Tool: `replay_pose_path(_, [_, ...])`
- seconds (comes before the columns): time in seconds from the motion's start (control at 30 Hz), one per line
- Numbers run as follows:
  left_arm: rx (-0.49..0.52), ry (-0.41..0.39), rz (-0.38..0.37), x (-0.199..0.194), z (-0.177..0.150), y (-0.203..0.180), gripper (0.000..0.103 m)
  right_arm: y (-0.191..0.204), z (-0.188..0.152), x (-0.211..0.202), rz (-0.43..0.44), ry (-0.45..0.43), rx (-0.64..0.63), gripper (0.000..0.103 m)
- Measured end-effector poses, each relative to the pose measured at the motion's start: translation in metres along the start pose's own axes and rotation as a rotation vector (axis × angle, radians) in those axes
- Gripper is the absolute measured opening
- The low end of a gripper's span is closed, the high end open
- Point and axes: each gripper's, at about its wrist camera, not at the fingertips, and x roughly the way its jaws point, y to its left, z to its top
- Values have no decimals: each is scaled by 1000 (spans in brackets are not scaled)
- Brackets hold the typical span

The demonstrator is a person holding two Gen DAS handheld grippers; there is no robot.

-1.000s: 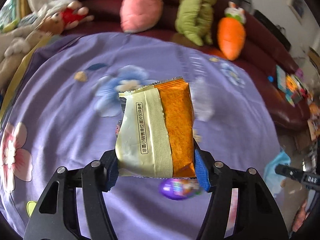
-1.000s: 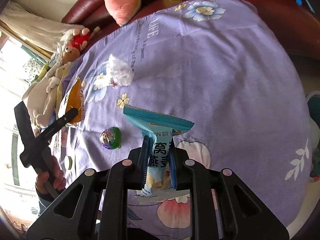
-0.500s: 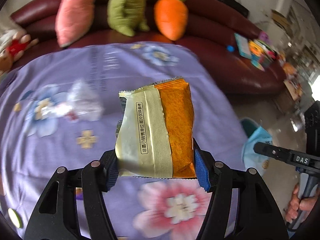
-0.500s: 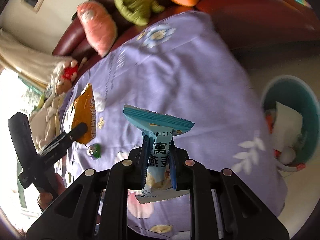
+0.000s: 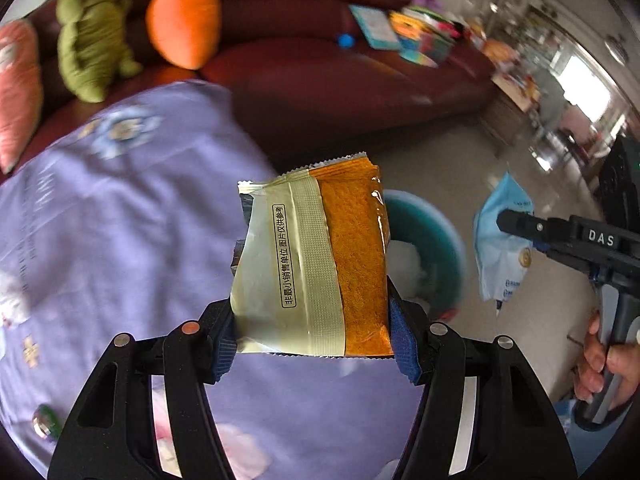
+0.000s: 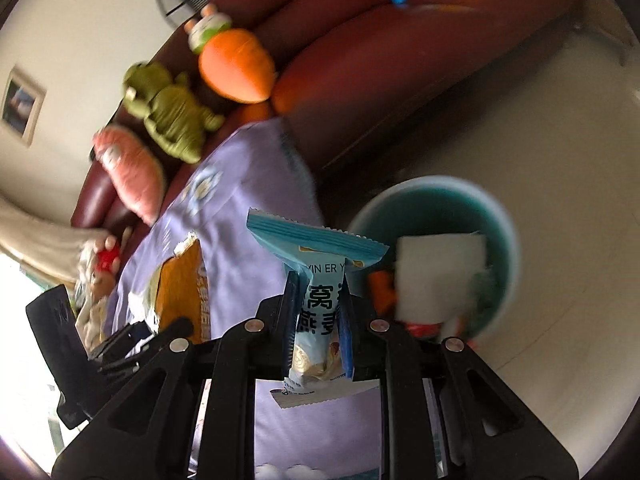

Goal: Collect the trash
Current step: 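Carry both wrappers over the bucket and open both tools to drop them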

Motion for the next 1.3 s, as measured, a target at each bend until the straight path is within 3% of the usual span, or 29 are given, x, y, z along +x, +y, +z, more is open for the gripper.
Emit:
replay_pose_path(0.3, [54, 92, -40, 65, 15, -50, 64, -60, 19, 3, -38, -2, 75, 17])
replay_pose_path(0.73, [101, 190, -57, 136, 20, -92, 68, -101, 29, 11, -60, 3, 131, 19])
replay_pose_path(0.9, [117, 169, -20, 144, 20, -96, 90, -106, 33, 15, -69, 6, 136, 19])
replay_pose_path(1.3, [79, 183, -30, 134, 13, -80, 91, -100, 32, 35, -67, 40, 128, 19])
